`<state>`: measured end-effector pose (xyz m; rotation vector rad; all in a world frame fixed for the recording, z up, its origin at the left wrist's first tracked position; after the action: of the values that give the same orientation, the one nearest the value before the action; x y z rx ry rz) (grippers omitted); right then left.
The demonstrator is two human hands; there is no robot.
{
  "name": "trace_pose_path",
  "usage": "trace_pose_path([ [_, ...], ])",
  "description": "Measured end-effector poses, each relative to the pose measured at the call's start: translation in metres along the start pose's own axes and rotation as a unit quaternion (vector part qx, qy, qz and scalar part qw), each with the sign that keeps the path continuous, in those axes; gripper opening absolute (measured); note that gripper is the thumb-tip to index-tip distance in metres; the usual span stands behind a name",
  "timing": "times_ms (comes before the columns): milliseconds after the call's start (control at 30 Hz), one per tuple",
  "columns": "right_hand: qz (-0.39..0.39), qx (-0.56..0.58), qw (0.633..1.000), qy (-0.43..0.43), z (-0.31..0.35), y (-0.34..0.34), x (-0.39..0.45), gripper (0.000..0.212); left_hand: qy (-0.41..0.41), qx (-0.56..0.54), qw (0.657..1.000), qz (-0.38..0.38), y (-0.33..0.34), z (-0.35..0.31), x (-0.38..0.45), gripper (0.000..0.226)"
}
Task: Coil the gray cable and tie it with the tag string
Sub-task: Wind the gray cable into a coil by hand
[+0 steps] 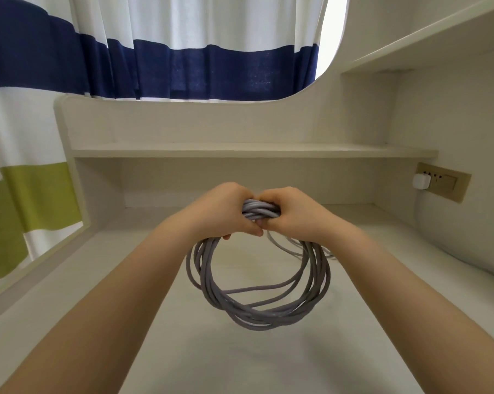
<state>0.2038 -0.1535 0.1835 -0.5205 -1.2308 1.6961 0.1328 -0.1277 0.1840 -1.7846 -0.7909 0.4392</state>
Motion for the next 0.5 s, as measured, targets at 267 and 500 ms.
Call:
trace_pose_path([
  [267, 0.126, 0.24, 0.962, 0.042, -0.04, 0.017, -0.008, 0.029, -0.05, -0.099, 0.988, -0.104, -0.021, 0.048, -0.021, 0.026],
  [500, -0.01, 0.206, 0.975, 0.079, -0.058, -0.004, -0.009, 0.013, -0.083, -0.058, 0.968, -0.23, -0.026, 0.055, -0.036, 0.028],
])
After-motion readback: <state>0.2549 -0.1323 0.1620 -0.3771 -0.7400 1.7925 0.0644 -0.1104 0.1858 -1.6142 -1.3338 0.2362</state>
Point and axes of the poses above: each hand's wrist, its own x-axis towards the middle knuckle, its own y-axis out of the palm, z = x × y, the point moved 9 cm from there along x, towards the middle knuckle, and after that the axes turned 15 degrees about z, right-handed, at the moved point
